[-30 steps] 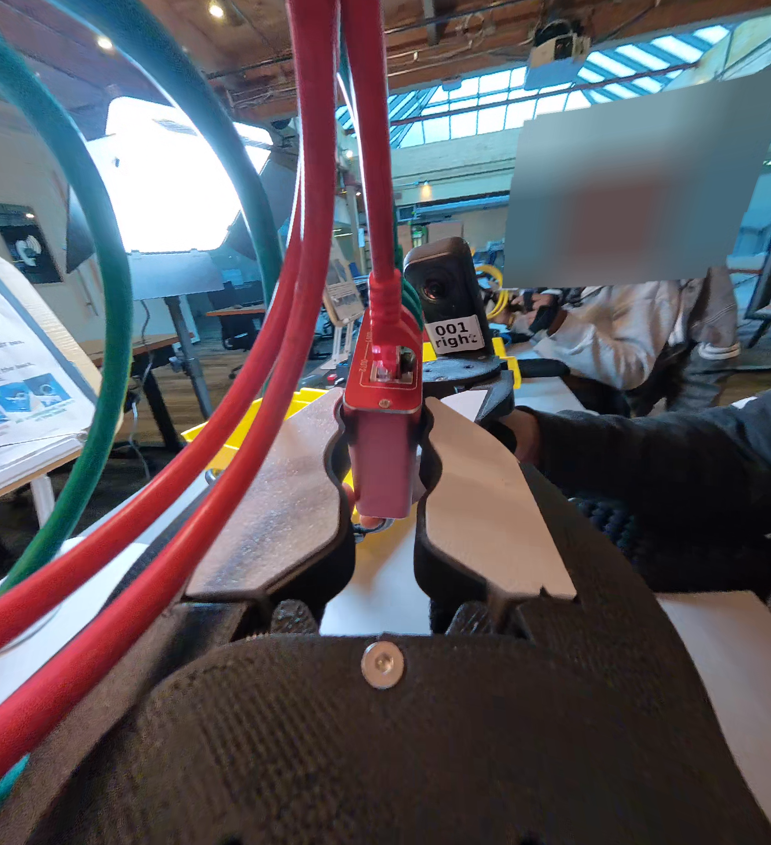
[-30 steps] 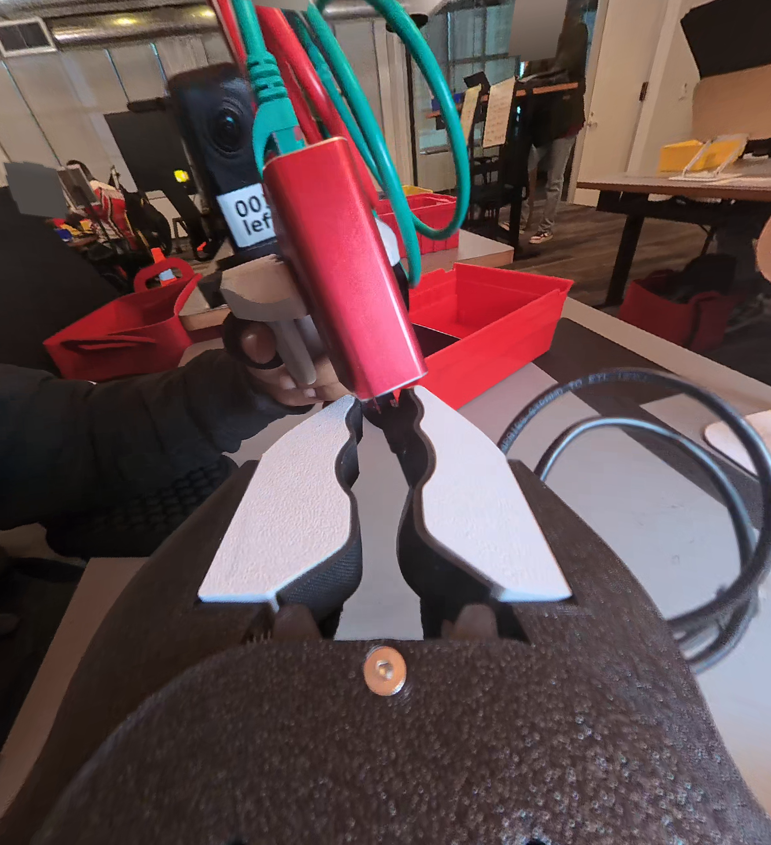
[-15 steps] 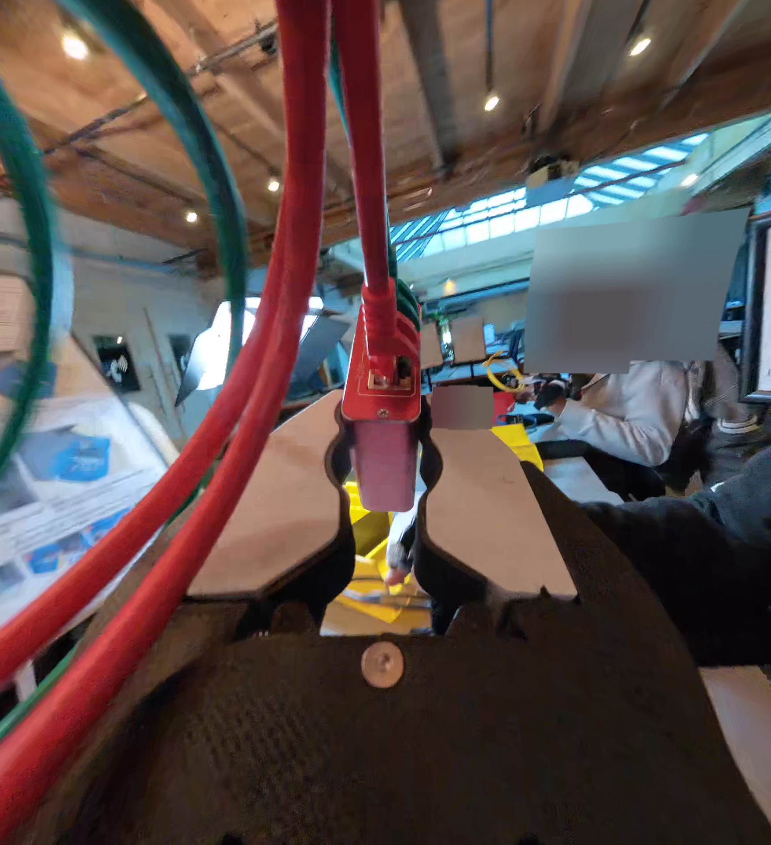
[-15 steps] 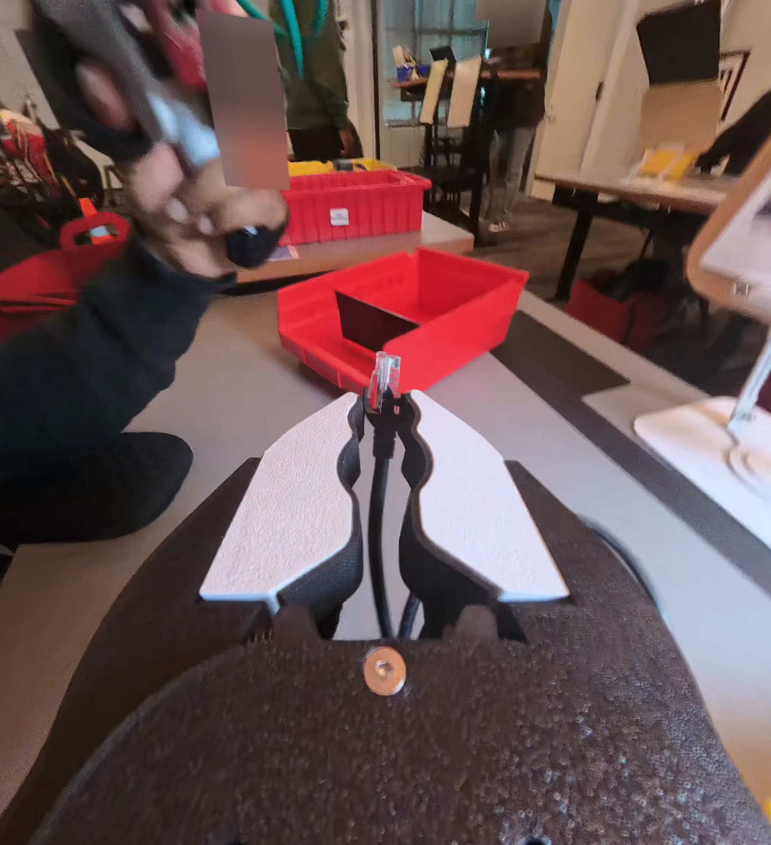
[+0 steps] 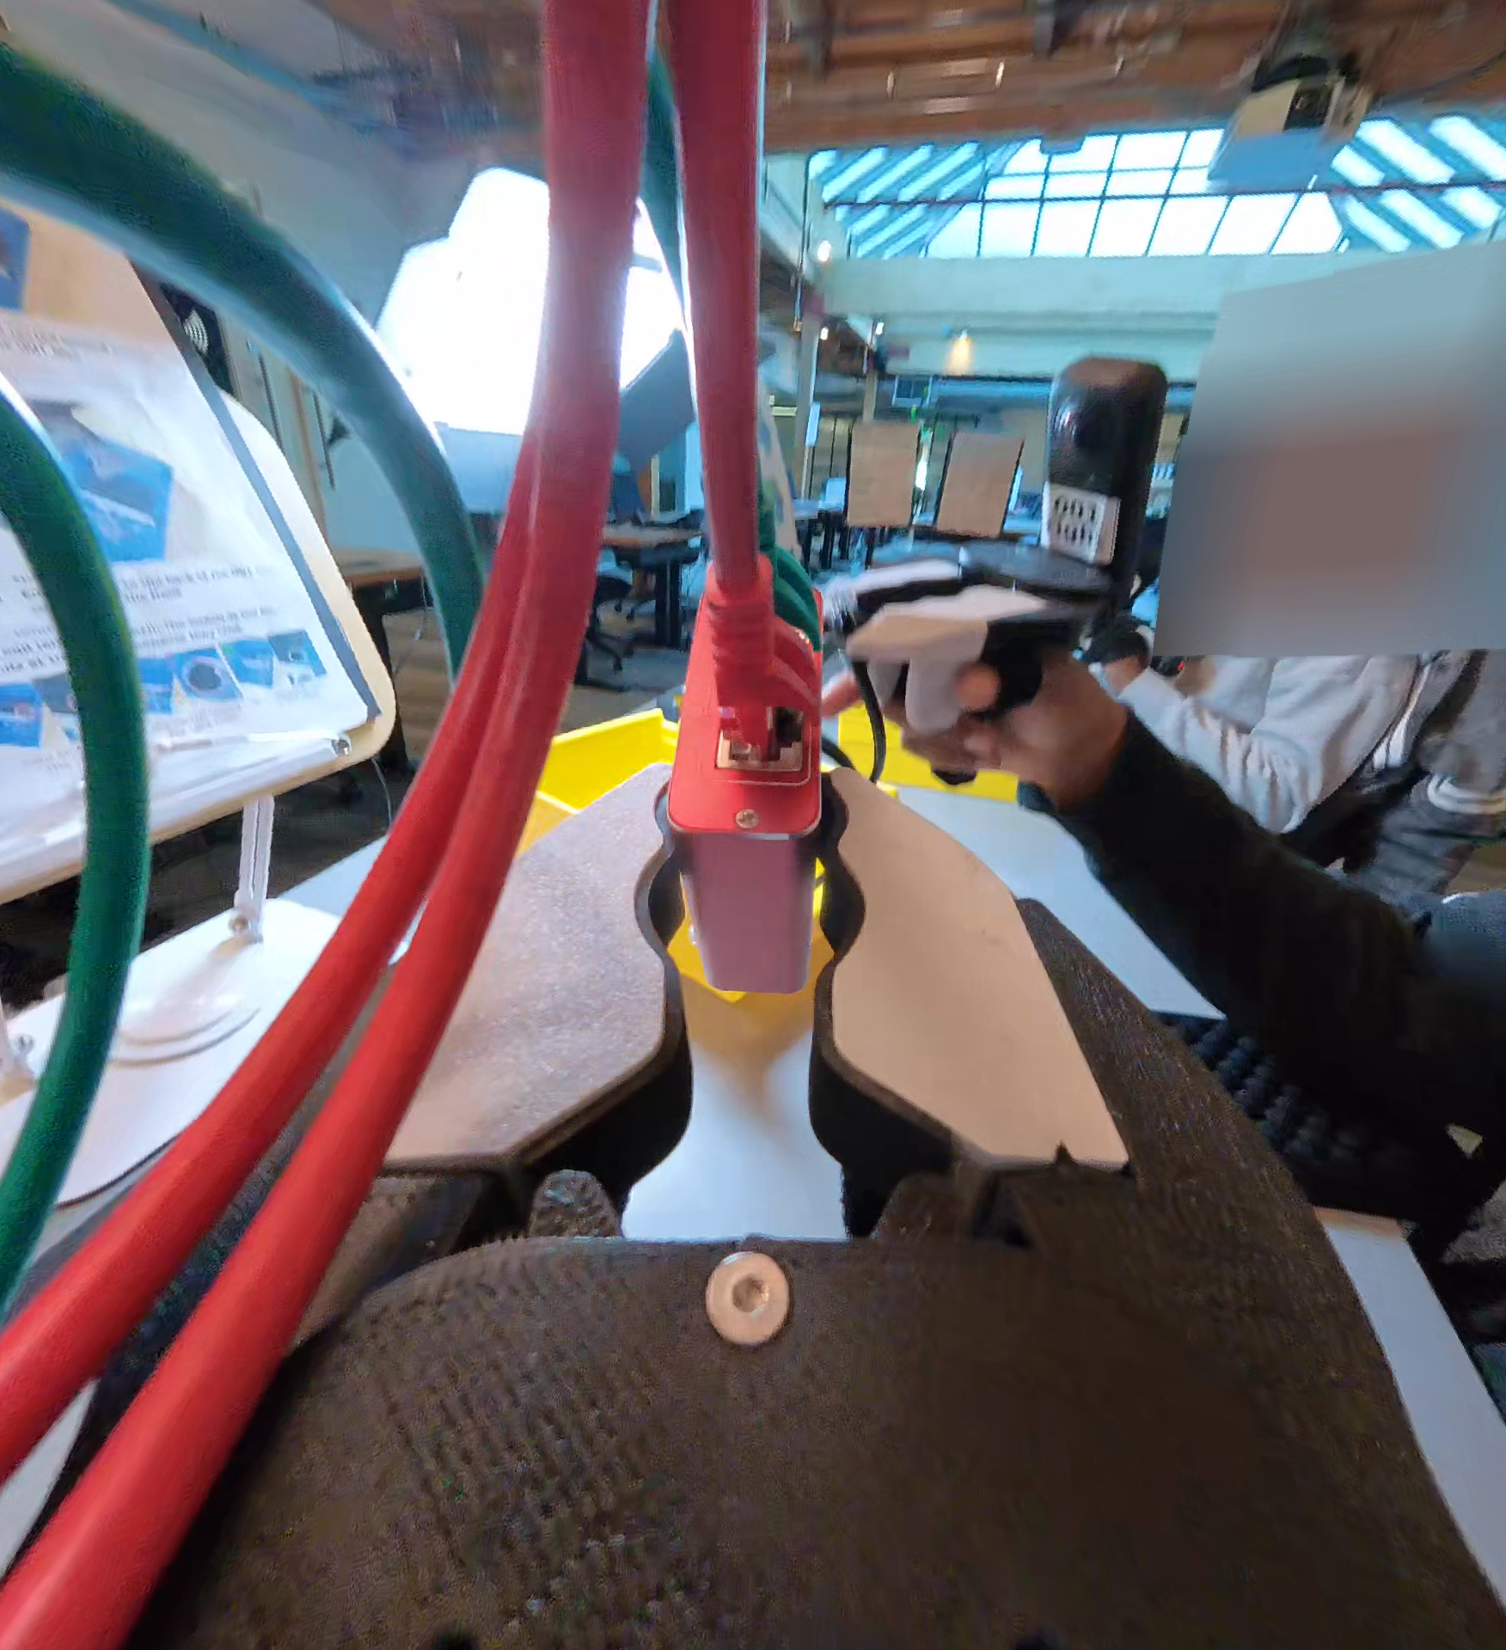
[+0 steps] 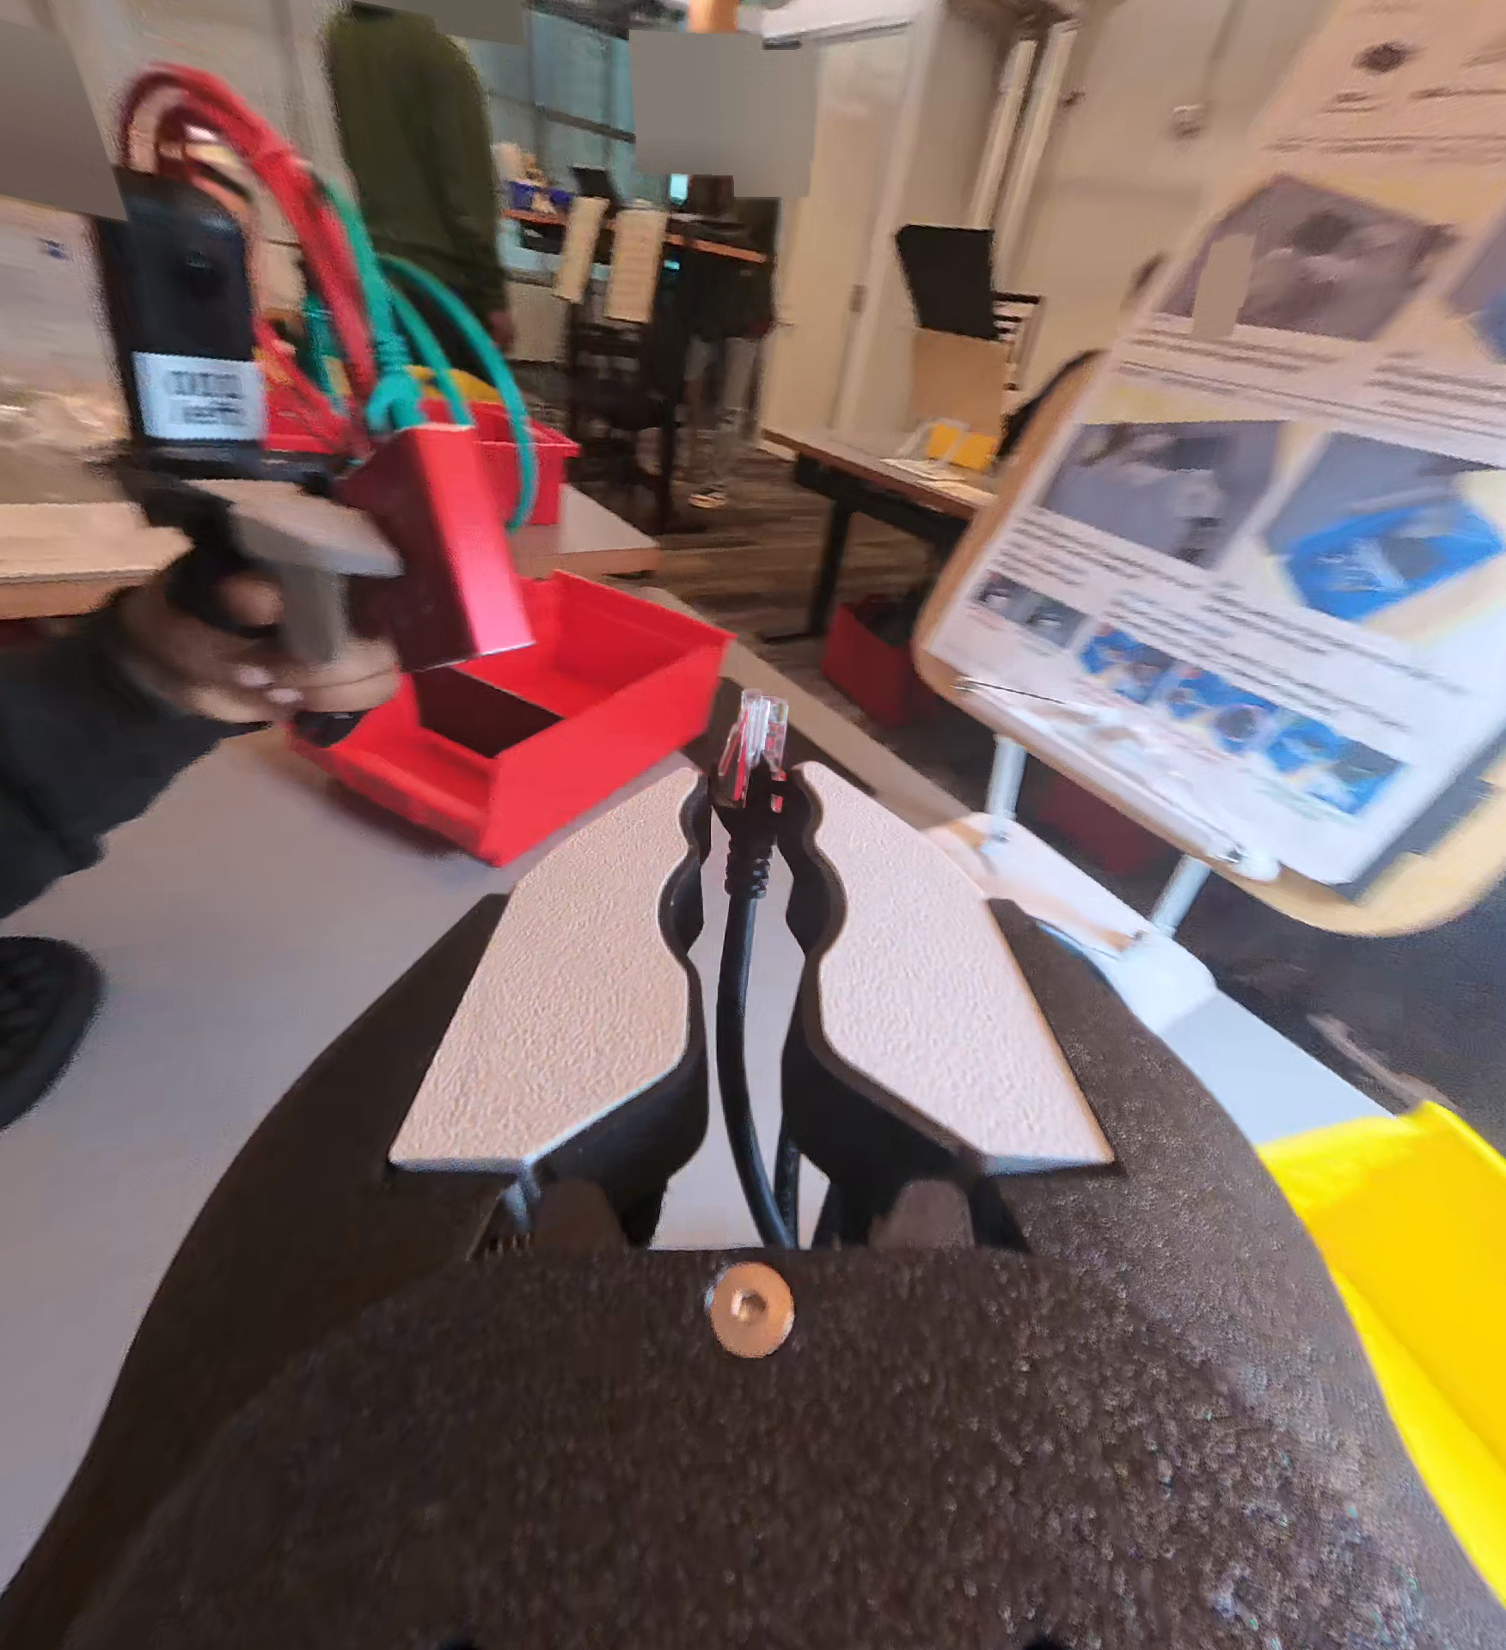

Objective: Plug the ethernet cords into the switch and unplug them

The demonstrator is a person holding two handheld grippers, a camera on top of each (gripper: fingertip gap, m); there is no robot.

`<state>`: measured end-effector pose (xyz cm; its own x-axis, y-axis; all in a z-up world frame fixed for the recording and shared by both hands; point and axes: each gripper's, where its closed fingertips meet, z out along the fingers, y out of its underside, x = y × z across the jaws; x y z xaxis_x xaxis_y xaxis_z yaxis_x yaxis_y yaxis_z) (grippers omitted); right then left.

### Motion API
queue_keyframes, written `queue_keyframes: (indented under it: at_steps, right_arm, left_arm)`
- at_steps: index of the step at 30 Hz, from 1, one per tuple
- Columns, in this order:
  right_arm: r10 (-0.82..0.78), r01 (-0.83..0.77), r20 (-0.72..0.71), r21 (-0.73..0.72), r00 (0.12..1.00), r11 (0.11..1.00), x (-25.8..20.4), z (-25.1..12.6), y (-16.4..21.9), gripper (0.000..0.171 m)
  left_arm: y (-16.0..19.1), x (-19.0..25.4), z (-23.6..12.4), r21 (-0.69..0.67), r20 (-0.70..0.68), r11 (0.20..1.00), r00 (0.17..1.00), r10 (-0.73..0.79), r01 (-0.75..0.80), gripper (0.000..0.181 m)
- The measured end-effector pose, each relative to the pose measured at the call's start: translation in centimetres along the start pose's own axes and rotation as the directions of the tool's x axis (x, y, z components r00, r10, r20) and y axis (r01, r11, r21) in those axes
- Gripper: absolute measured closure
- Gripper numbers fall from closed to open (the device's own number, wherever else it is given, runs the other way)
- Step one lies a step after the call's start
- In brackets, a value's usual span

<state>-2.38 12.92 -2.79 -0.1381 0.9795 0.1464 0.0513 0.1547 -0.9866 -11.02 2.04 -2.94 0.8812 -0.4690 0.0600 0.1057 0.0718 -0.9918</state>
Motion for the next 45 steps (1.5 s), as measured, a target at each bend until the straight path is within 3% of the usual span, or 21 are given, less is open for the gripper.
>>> queue_keyframes:
  at_steps: [4,13,16,20,24,27,29,31,37,39,42,45]
  right_arm:
    - [0.009,-0.005,-0.150,0.028,0.989,1.000,4.6,-3.1,0.1,0.157]
    - [0.082,-0.045,-0.240,0.155,0.967,0.987,8.4,-7.7,-1.0,0.158]
    - [0.057,-0.028,-0.264,0.113,0.963,0.993,9.0,-7.9,-0.1,0.157]
    - [0.085,-0.094,-0.256,-0.024,0.963,0.995,10.3,-6.1,4.4,0.157]
    - [0.051,-0.085,-0.167,-0.207,0.985,0.975,9.5,-2.7,9.8,0.157]
    - [0.004,0.003,0.024,-0.300,1.000,0.954,6.3,-0.8,12.5,0.157]
    - [0.039,0.017,0.191,-0.283,0.981,0.959,3.4,-0.3,12.9,0.157]
    - [0.064,0.002,0.225,-0.279,0.972,0.960,2.8,0.0,13.2,0.157]
    - [0.067,-0.090,-0.068,-0.453,0.995,0.887,8.1,-1.4,16.8,0.157]
    - [-0.011,-0.101,-0.203,-0.530,0.979,0.842,10.4,-2.5,18.2,0.155]
    - [-0.078,-0.123,-0.280,-0.631,0.957,0.766,11.7,-3.1,20.6,0.152]
    - [-0.155,-0.106,-0.289,-0.717,0.945,0.689,12.0,-2.9,22.9,0.127]
  left_arm:
    - [2.3,0.2,1.6,-0.094,0.013,0.995,1.000,0.017,-0.016,0.155]
    - [4.5,1.4,3.3,-0.185,-0.016,0.980,0.997,0.078,-0.080,0.156]
    - [4.6,1.5,3.3,-0.187,-0.020,0.979,0.996,0.083,-0.085,0.156]
    - [4.9,1.5,3.5,-0.191,-0.023,0.979,0.997,0.070,-0.073,0.156]
    - [5.5,1.5,3.7,-0.206,-0.031,0.976,0.997,0.068,-0.073,0.156]
    - [5.9,1.5,3.8,-0.221,-0.032,0.972,0.997,0.069,-0.075,0.156]
    - [6.1,1.4,3.8,-0.226,-0.033,0.971,0.997,0.067,-0.073,0.156]
    - [6.3,1.3,3.8,-0.230,-0.035,0.971,0.997,0.064,-0.070,0.156]
    - [6.8,1.3,3.9,-0.247,-0.041,0.967,0.997,0.059,-0.068,0.156]
    - [7.0,1.3,4.0,-0.250,-0.043,0.966,0.997,0.057,-0.066,0.156]
    - [7.5,1.4,4.3,-0.267,-0.047,0.962,0.998,0.052,-0.062,0.156]
    - [8.2,1.5,4.5,-0.289,-0.053,0.955,0.997,0.052,-0.065,0.156]
